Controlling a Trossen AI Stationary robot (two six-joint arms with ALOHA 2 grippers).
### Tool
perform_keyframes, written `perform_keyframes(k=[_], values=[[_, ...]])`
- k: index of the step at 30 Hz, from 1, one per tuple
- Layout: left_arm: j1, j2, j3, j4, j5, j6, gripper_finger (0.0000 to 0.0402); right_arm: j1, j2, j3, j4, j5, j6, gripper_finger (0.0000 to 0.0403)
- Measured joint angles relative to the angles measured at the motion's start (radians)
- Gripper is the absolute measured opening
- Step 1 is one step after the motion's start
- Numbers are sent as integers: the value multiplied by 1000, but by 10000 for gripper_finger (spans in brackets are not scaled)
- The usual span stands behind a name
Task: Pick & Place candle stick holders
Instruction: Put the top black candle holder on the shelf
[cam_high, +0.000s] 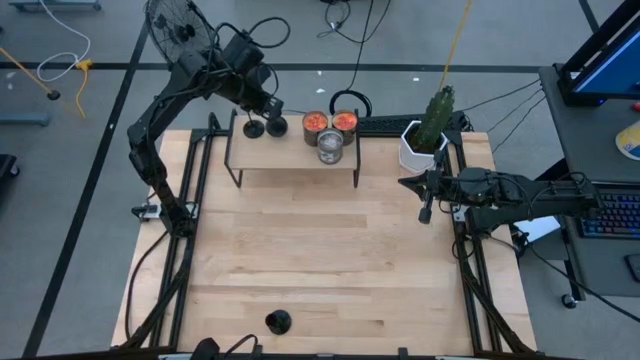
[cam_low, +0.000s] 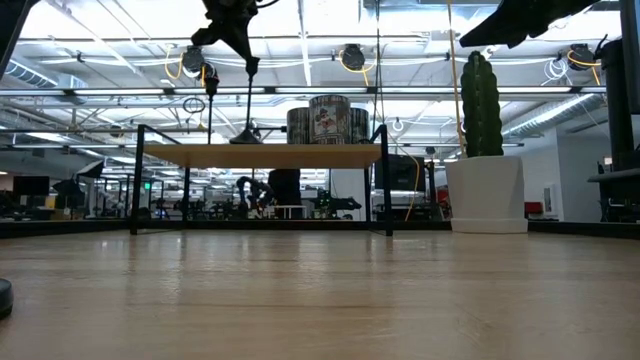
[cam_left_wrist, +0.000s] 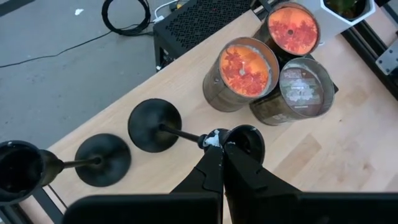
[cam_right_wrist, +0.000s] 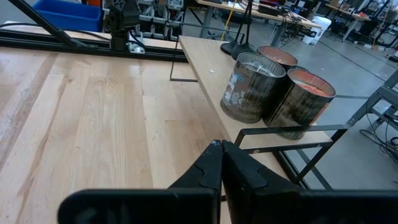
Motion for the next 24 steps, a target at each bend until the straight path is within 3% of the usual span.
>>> perform_keyframes(k=[24], values=[[1,23,0,21,-12,-16,0,0,0,0,0,0,0,0]])
